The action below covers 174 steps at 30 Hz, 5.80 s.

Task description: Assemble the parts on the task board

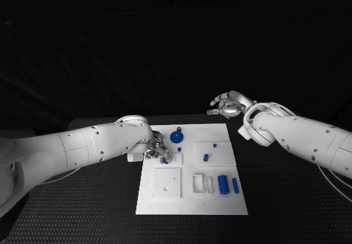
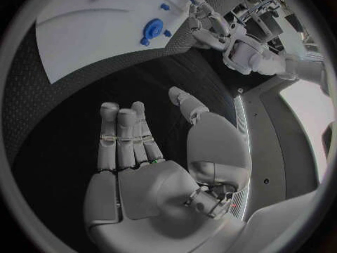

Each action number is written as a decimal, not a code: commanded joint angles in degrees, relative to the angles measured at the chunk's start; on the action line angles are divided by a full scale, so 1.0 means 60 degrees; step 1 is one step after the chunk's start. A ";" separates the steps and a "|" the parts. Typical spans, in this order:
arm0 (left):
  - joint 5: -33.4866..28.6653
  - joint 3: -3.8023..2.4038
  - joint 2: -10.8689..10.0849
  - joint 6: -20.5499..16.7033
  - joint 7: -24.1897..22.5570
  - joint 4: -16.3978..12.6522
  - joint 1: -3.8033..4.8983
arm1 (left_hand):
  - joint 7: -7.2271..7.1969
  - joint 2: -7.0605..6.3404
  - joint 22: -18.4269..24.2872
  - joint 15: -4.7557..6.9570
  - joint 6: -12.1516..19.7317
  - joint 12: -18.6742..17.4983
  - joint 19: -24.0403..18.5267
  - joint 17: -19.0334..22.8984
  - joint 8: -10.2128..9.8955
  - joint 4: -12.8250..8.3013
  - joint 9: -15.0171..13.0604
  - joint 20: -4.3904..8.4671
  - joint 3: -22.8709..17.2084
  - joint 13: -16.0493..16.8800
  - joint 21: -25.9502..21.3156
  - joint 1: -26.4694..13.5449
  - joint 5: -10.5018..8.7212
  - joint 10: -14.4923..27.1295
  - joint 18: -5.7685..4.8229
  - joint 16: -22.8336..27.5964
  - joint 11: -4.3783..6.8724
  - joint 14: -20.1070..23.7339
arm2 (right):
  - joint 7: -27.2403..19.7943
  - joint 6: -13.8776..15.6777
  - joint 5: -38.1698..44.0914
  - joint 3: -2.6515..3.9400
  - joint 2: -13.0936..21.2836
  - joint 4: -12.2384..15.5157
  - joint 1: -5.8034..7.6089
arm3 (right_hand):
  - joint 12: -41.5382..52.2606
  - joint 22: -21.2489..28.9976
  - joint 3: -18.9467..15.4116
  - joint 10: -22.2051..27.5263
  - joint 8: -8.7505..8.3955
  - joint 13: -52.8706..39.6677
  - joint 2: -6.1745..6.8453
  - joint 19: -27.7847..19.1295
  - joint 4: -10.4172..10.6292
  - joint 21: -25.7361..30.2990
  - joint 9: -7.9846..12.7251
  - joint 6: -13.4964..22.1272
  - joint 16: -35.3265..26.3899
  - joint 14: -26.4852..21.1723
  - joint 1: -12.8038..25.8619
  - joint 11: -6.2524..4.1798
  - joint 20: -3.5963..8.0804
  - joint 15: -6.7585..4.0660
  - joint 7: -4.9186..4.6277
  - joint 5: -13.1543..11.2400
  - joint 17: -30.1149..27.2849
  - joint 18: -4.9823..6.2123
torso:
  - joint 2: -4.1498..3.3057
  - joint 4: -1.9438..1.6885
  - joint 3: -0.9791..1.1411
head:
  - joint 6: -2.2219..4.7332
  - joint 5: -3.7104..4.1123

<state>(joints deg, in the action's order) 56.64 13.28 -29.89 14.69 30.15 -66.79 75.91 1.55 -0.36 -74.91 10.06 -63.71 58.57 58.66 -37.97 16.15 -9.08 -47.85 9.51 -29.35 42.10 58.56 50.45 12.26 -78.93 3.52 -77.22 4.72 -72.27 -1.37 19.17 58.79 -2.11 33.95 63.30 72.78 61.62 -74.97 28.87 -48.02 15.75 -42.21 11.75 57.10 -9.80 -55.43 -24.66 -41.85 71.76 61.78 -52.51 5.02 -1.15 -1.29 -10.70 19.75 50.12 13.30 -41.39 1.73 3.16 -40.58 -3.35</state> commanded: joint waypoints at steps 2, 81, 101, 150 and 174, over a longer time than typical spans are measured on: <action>-0.0074 -0.0021 -0.0001 -0.0611 -0.0150 -0.0092 0.0003 | -0.0047 0.0524 -0.0137 0.0149 -0.0055 0.0049 0.0025 0.0006 0.0025 -0.0892 -0.0024 0.0907 -0.0980 -0.0002 0.0037 0.0541 0.0055 -0.0041 0.0017 -0.0041 0.0078 -0.0012 | -0.0028 -0.0104 0.0008 0.0006 -0.0011 0.0004 -0.0003 | 0.0042 -0.0166 -0.0022 0.0076 0.0023 0.0019 -0.0065 -0.0045 -0.0041 0.0022 0.0013 -0.0006 0.0036 -0.0068 0.0022 -0.0013 -0.0032 -0.0009 -0.0115 0.0034 -0.0012 0.0283 | -0.0014 0.0025 0.0002 | 0.0004 -0.0037; 0.0135 -0.0045 0.0229 -0.0433 -0.0136 0.0283 -0.0112 | -0.0055 0.0524 -0.0125 0.0164 -0.0070 0.0008 0.0066 0.0035 -0.0032 -0.0892 -0.0070 0.0917 -0.1012 -0.0030 0.0032 0.0514 0.0076 -0.0077 0.0023 -0.0021 0.0086 -0.0046 | -0.0022 -0.0136 0.0015 0.0006 0.0000 -0.0003 -0.0003 | 0.0092 -0.0167 -0.0026 0.0096 0.0024 0.0091 -0.0072 -0.0049 -0.0054 0.0026 0.0020 -0.0005 0.0045 -0.0077 0.0027 -0.0011 -0.0035 -0.0008 -0.0116 0.0036 -0.0026 0.0283 | -0.0009 0.0032 0.0007 | -0.0119 -0.0043; 0.0379 -0.0044 0.0252 -0.0525 -0.0161 0.0288 -0.0121 | -0.0054 0.0522 -0.0122 0.0165 -0.0072 -0.0001 0.0070 0.0041 -0.0046 -0.0885 -0.0078 0.0917 -0.1016 -0.0033 0.0027 0.0503 0.0077 -0.0078 0.0023 -0.0015 0.0086 -0.0050 | -0.0026 -0.0152 0.0015 0.0006 -0.0003 -0.0003 -0.0004 | 0.0106 -0.0167 -0.0029 0.0100 0.0024 0.0109 -0.0074 -0.0049 -0.0056 0.0027 0.0022 -0.0004 0.0048 -0.0079 0.0032 -0.0011 -0.0036 -0.0007 -0.0116 0.0037 -0.0029 0.0284 | -0.0010 0.0034 0.0005 | -0.0109 -0.0033; 0.0452 -0.0023 0.0291 -0.0722 -0.0054 0.0313 -0.0245 | -0.0086 -0.1225 -0.0069 0.0223 -0.0141 -0.0049 0.0152 0.0068 -0.0222 0.0579 0.0148 0.0994 -0.0536 0.0031 -0.0143 -0.0908 -0.1581 -0.0082 0.0100 0.0032 0.0121 -0.0071 | -0.0020 -0.0182 0.0015 0.0006 0.0012 0.0009 -0.0004 | 0.0129 -0.0167 -0.0036 0.0117 0.0021 0.0149 -0.0068 -0.0057 -0.0051 0.0033 0.0027 0.0002 0.0048 -0.0090 0.0052 -0.0008 -0.0040 -0.0004 -0.0119 0.0041 -0.0039 0.0284 | -0.0009 0.0037 0.0006 | -0.0128 -0.0003; 0.0389 -0.0036 0.0187 -0.0795 -0.0037 0.0306 -0.0256 | -0.0110 -0.2244 -0.0078 0.0248 -0.0083 -0.0059 0.0115 0.0015 -0.0177 0.1671 0.0025 0.1015 -0.0153 0.0136 -0.0202 -0.1679 -0.1573 -0.0047 0.0160 -0.0003 0.0144 -0.0018 | -0.0023 -0.0180 0.0015 0.0006 0.0038 -0.0028 -0.0022 | 0.0142 -0.0167 -0.0045 0.0122 0.0020 0.0167 -0.0062 -0.0062 -0.0041 0.0036 0.0030 0.0006 0.0049 -0.0095 0.0075 -0.0006 -0.0044 -0.0002 -0.0121 0.0043 -0.0043 0.0283 | -0.0005 0.0026 -0.0002 | -0.0083 0.0006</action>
<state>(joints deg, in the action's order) 59.14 13.08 -28.74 10.06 29.83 -64.79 74.41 0.58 -13.79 -74.94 11.38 -64.37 58.34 59.52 -37.83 15.14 0.99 -47.66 9.73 -30.49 42.86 57.62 40.64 2.99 -79.33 3.54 -77.21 5.35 -72.56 -1.28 18.63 58.79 -2.11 34.16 63.17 72.69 62.26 -74.97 28.71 -47.61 15.75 -41.26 11.53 56.91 -9.96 -55.47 -24.57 -41.84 71.73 61.79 -52.29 5.02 -1.34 -1.29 -10.69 19.75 49.95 13.30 -41.42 1.92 3.16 -41.11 -3.22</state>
